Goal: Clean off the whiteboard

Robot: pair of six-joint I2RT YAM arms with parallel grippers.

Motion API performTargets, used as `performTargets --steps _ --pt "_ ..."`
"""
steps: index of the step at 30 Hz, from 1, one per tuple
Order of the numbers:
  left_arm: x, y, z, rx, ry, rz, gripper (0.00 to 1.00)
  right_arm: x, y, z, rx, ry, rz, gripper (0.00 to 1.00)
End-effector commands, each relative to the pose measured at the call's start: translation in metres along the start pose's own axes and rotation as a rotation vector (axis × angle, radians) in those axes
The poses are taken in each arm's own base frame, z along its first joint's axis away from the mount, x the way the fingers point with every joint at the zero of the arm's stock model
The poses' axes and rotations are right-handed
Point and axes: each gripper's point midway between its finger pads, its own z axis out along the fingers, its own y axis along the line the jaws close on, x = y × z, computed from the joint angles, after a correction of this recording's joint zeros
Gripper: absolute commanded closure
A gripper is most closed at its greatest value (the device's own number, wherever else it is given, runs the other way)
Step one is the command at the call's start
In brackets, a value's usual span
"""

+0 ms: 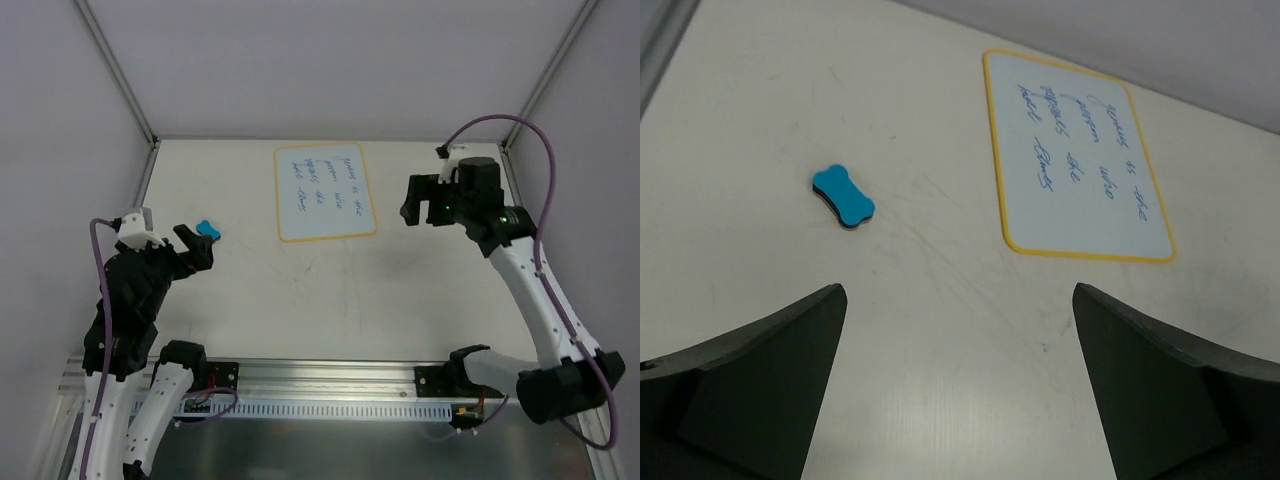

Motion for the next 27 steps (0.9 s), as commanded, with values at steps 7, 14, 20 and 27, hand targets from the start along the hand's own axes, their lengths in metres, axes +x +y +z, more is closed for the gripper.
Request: performTargets --steps 7,14,20,27 --pt "0.066 -0.005 0.023 0.041 0.213 -0.063 0.01 0.053 0.030 0.128 0.014 0.225 0.034 0.02" --pt "0.076 -0.003 0.029 0.025 0.260 -0.062 0.01 0.095 0.017 0.210 0.216 0.312 0.098 0.29" --pt "0.078 -0.004 0.032 0.020 0.279 -0.072 0.01 0.110 0.006 0.235 0.279 0.344 0.106 0.42" --pt "0.085 -0.004 0.033 0.024 0.305 -0.069 0.01 0.127 0.001 0.256 0.263 0.399 0.130 0.51"
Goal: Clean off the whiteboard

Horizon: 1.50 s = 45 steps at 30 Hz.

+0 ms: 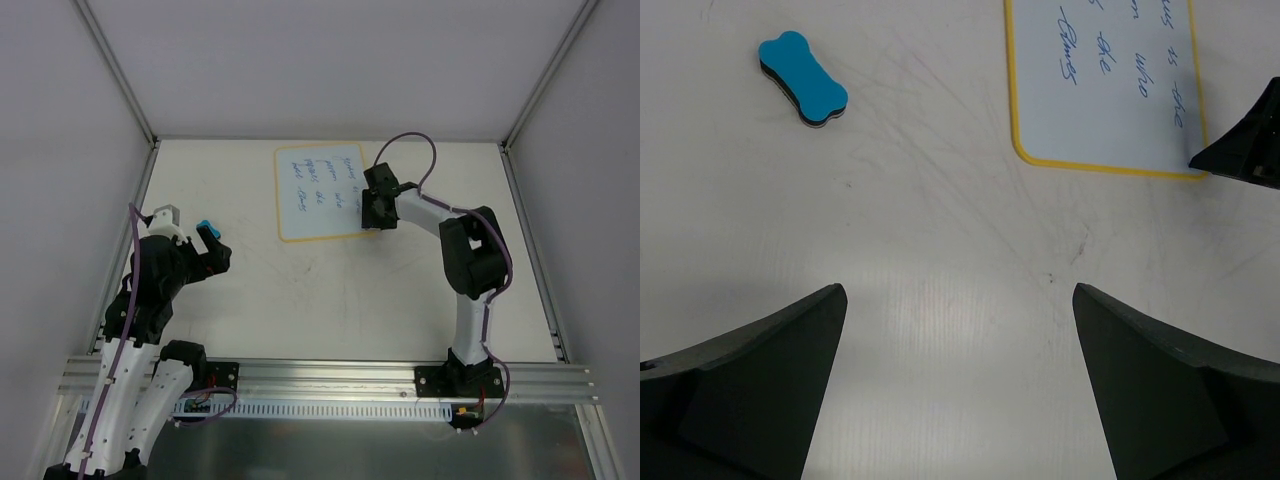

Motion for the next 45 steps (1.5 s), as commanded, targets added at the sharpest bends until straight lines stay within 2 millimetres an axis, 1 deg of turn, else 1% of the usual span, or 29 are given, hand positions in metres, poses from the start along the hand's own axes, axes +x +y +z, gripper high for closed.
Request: performTargets --steps 1,5,7,11,12,13,14,15,16,18,19,21,22,23,25,26,27,29,30,32,33,35,36,39,40,41,43,44,45 --pt "0.001 -0.006 0.001 0.027 0.004 0.000 0.01 -0.019 0.000 0.008 -0.004 -0.035 0.056 0.52" --pt "0.001 -0.004 0.001 0.022 0.004 0.006 0.01 -0.011 -0.004 0.015 -0.018 -0.006 0.113 0.57" --pt "0.001 -0.004 0.002 0.020 0.009 0.008 0.01 -0.008 -0.005 0.015 -0.020 0.003 0.126 0.65" --pt "0.001 -0.005 0.003 0.020 0.016 0.006 0.01 0.009 -0.004 0.010 -0.045 0.039 0.144 0.81" --pt "0.001 -0.005 0.003 0.021 0.017 0.006 0.01 0.026 -0.007 0.011 -0.039 0.073 0.143 0.86" --pt "0.000 -0.006 0.003 0.022 0.014 0.005 0.01 0.027 -0.007 0.004 -0.047 0.065 0.148 0.89" --pt "0.000 -0.006 0.003 0.022 0.014 0.005 0.01 0.034 -0.009 0.001 -0.045 0.076 0.159 0.93" --pt "-0.001 -0.006 0.002 0.024 0.011 0.006 0.01 0.055 -0.016 0.001 -0.026 0.113 0.165 0.95" --pt "-0.002 -0.006 0.002 0.022 0.011 0.006 0.01 0.058 -0.019 -0.008 -0.028 0.107 0.176 0.97" --pt "-0.002 -0.006 0.002 0.023 0.009 0.008 0.01 0.074 -0.025 -0.016 -0.022 0.127 0.199 0.99" --pt "-0.003 -0.007 0.001 0.024 0.006 0.009 0.01 0.091 -0.031 -0.024 -0.016 0.145 0.206 1.00" --pt "-0.004 -0.007 0.001 0.025 0.005 0.011 0.01 0.108 -0.036 -0.033 -0.011 0.162 0.232 1.00" --pt "-0.005 -0.007 0.001 0.024 0.003 0.011 0.01 0.128 -0.044 -0.037 0.011 0.196 0.238 1.00" --pt "-0.006 -0.008 0.000 0.029 0.000 0.011 0.02 0.130 -0.047 -0.050 0.008 0.188 0.245 1.00" --pt "-0.008 -0.010 -0.001 0.036 -0.003 0.010 0.01 0.140 -0.055 -0.062 0.029 0.190 0.258 1.00" --pt "-0.008 -0.011 -0.002 0.042 -0.006 0.010 0.01 0.152 -0.062 -0.069 0.055 0.215 0.258 1.00" --pt "-0.009 -0.012 -0.003 0.046 -0.007 0.010 0.01 0.147 -0.068 -0.080 0.071 0.176 0.263 1.00" --pt "-0.009 -0.012 -0.004 0.047 -0.010 0.008 0.01 0.148 -0.076 -0.091 0.089 0.162 0.250 0.99" --pt "-0.010 -0.013 -0.005 0.049 -0.014 0.008 0.01 0.139 -0.073 -0.100 0.059 0.122 0.235 0.92" --pt "-0.010 -0.013 -0.005 0.049 -0.014 0.007 0.01 0.127 -0.066 -0.107 0.024 0.073 0.149 0.82" --pt "-0.010 -0.011 -0.004 0.042 -0.014 0.008 0.01 0.111 -0.058 -0.113 -0.003 0.034 0.117 0.71" --pt "-0.011 -0.010 -0.004 0.036 -0.015 0.014 0.01 0.094 -0.038 -0.118 -0.054 -0.007 0.042 0.59" --pt "-0.012 -0.010 -0.003 0.033 -0.013 0.016 0.01 0.075 -0.029 -0.124 -0.072 -0.050 0.004 0.51" --pt "-0.014 -0.011 -0.004 0.032 -0.019 0.011 0.01 0.056 -0.009 -0.116 -0.073 -0.079 -0.067 0.48" --pt "-0.015 -0.012 -0.005 0.034 -0.021 0.009 0.01 0.039 0.001 -0.119 -0.084 -0.112 -0.066 0.48" --pt "-0.016 -0.012 -0.005 0.034 -0.023 0.008 0.01 0.038 0.009 -0.108 -0.075 -0.096 -0.080 0.48" --pt "-0.016 -0.012 -0.006 0.036 -0.027 0.006 0.01 0.026 0.020 -0.100 -0.065 -0.109 -0.081 0.47" --pt "-0.016 -0.012 -0.006 0.036 -0.025 0.008 0.01 0.018 0.035 -0.092 -0.067 -0.112 -0.093 0.47" --pt "-0.016 -0.012 -0.006 0.036 -0.025 0.008 0.01 0.012 0.040 -0.088 -0.053 -0.122 -0.093 0.45"
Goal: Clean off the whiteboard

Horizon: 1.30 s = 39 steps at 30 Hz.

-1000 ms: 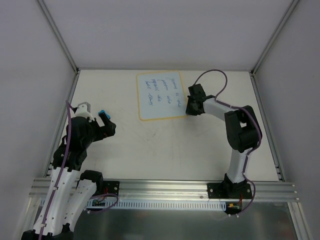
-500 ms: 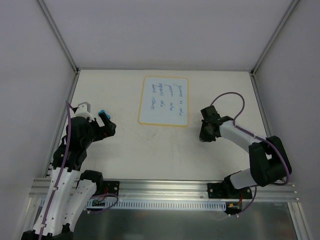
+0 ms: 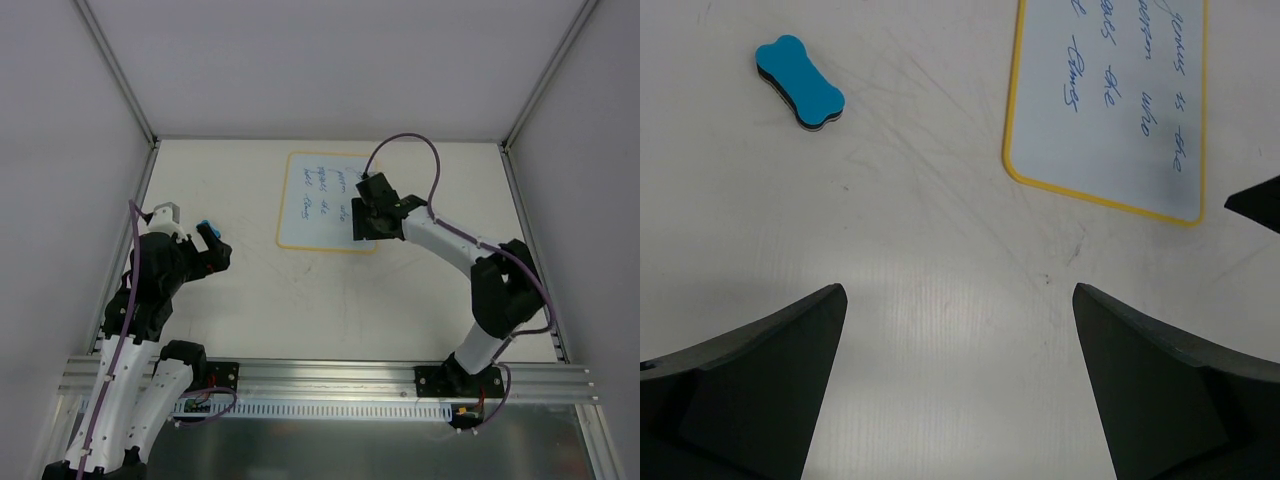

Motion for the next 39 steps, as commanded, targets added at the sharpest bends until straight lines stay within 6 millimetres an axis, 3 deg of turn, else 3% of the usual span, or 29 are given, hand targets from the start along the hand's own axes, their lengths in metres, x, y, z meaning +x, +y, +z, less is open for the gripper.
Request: performTargets --steps 1,2,9,13,19,26,29,30,33,34,36,37,39 --pt "-0.015 -0.009 -0.008 0.030 -0.039 0.008 0.01 -0.026 0.017 0.019 0.047 -0.049 -0.033 0.43" --pt "-0.017 -0.006 -0.008 0.010 -0.053 0.005 0.01 -0.034 0.029 0.028 0.054 -0.061 -0.040 0.38" --pt "-0.022 -0.005 -0.012 0.002 -0.069 0.006 0.01 -0.045 0.072 0.058 0.055 -0.074 -0.015 0.37" --pt "-0.018 -0.006 -0.013 0.009 -0.057 0.005 0.01 -0.031 0.074 0.080 0.130 -0.068 -0.018 0.36" --pt "-0.013 -0.003 -0.014 0.003 -0.050 0.005 0.01 -0.005 0.082 0.095 0.151 -0.032 -0.042 0.38" --pt "-0.012 -0.003 -0.015 0.004 -0.048 0.007 0.01 0.053 0.084 0.095 0.118 0.094 -0.056 0.40" --pt "-0.011 -0.001 -0.015 -0.001 -0.052 0.007 0.01 0.088 0.072 0.087 0.118 0.150 -0.076 0.40" --pt "-0.011 -0.001 -0.015 -0.001 -0.050 0.007 0.01 0.111 0.059 0.086 0.134 0.194 -0.090 0.40" --pt "-0.012 -0.001 -0.015 -0.004 -0.052 0.007 0.01 0.132 0.056 0.072 0.087 0.235 -0.097 0.41" --pt "-0.011 -0.001 -0.014 -0.006 -0.047 0.006 0.01 0.152 0.045 0.067 0.091 0.277 -0.114 0.41" --pt "-0.012 -0.002 -0.014 -0.005 -0.045 0.003 0.01 0.159 0.041 0.055 0.076 0.276 -0.125 0.41" --pt "-0.013 -0.002 -0.014 -0.003 -0.046 0.002 0.01 0.176 0.030 0.050 0.083 0.308 -0.138 0.41" --pt "-0.014 -0.004 -0.014 0.000 -0.043 -0.005 0.01 0.181 0.027 0.036 0.057 0.306 -0.135 0.41"
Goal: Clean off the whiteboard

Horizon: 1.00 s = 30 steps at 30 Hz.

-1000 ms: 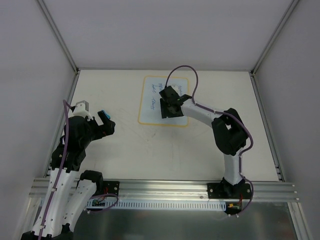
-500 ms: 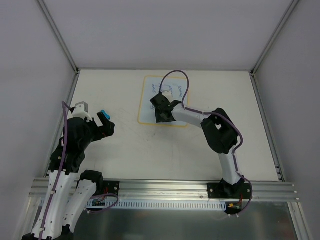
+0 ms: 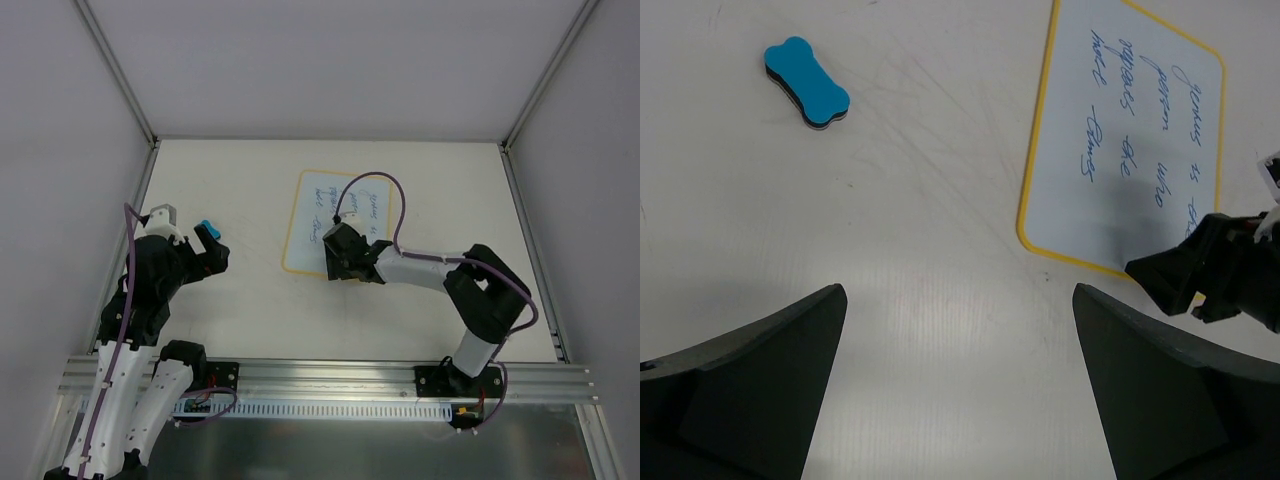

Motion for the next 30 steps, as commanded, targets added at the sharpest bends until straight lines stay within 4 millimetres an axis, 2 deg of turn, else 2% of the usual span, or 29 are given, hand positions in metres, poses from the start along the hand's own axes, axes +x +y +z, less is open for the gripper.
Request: performTargets --steps 1,5,8,9,12,16,17,19,20,21,22,23,24,26,27,28,30 --pt "-0.012 -0.005 -0.003 0.005 -0.024 -0.006 0.01 0.113 -0.041 -0.020 0.053 0.350 -0.053 0.41" --pt "-0.013 -0.007 -0.002 0.003 -0.018 -0.009 0.01 0.135 -0.059 -0.050 0.030 0.374 -0.008 0.40" --pt "-0.013 -0.006 0.001 -0.006 -0.009 -0.014 0.01 0.138 -0.068 -0.072 0.015 0.362 0.013 0.40" --pt "-0.012 -0.006 0.002 -0.009 -0.004 -0.020 0.01 0.138 -0.070 -0.077 0.010 0.355 0.017 0.40" --pt "-0.012 -0.006 0.005 -0.016 0.008 -0.034 0.01 0.122 -0.071 -0.093 -0.036 0.299 0.035 0.40" --pt "-0.011 -0.003 0.012 -0.042 0.033 -0.034 0.01 0.075 -0.078 -0.113 -0.091 0.154 0.083 0.40" --pt "-0.012 -0.001 0.014 -0.055 0.033 -0.032 0.01 0.056 -0.092 -0.117 -0.083 0.100 0.139 0.40" --pt "-0.010 0.003 0.019 -0.080 0.054 -0.021 0.01 0.033 -0.107 -0.120 -0.075 0.048 0.174 0.40" --pt "-0.012 0.003 0.021 -0.086 0.055 -0.016 0.01 0.013 -0.114 -0.124 -0.070 0.007 0.204 0.40" --pt "-0.013 0.005 0.023 -0.102 0.057 -0.015 0.01 -0.001 -0.137 -0.120 -0.019 -0.007 0.265 0.40" --pt "-0.014 0.005 0.027 -0.114 0.068 -0.014 0.01 -0.010 -0.145 -0.119 -0.011 -0.009 0.291 0.41" --pt "-0.013 0.006 0.029 -0.120 0.077 -0.013 0.01 -0.030 -0.151 -0.120 -0.008 -0.039 0.326 0.41" --pt "-0.014 0.006 0.031 -0.124 0.085 -0.011 0.01 -0.037 -0.169 -0.109 0.025 -0.026 0.381 0.42" --pt "-0.013 0.008 0.038 -0.142 0.106 -0.006 0.01 -0.054 -0.188 -0.100 0.050 -0.035 0.441 0.43" --pt "-0.012 0.010 0.040 -0.154 0.112 -0.003 0.01 -0.069 -0.189 -0.098 0.027 -0.048 0.450 0.45" --pt "-0.010 0.015 0.046 -0.187 0.130 0.001 0.01 -0.068 -0.194 -0.083 0.035 -0.004 0.464 0.45" --pt "-0.012 0.015 0.050 -0.193 0.141 0.010 0.01 -0.075 -0.205 -0.071 0.037 0.019 0.476 0.47"
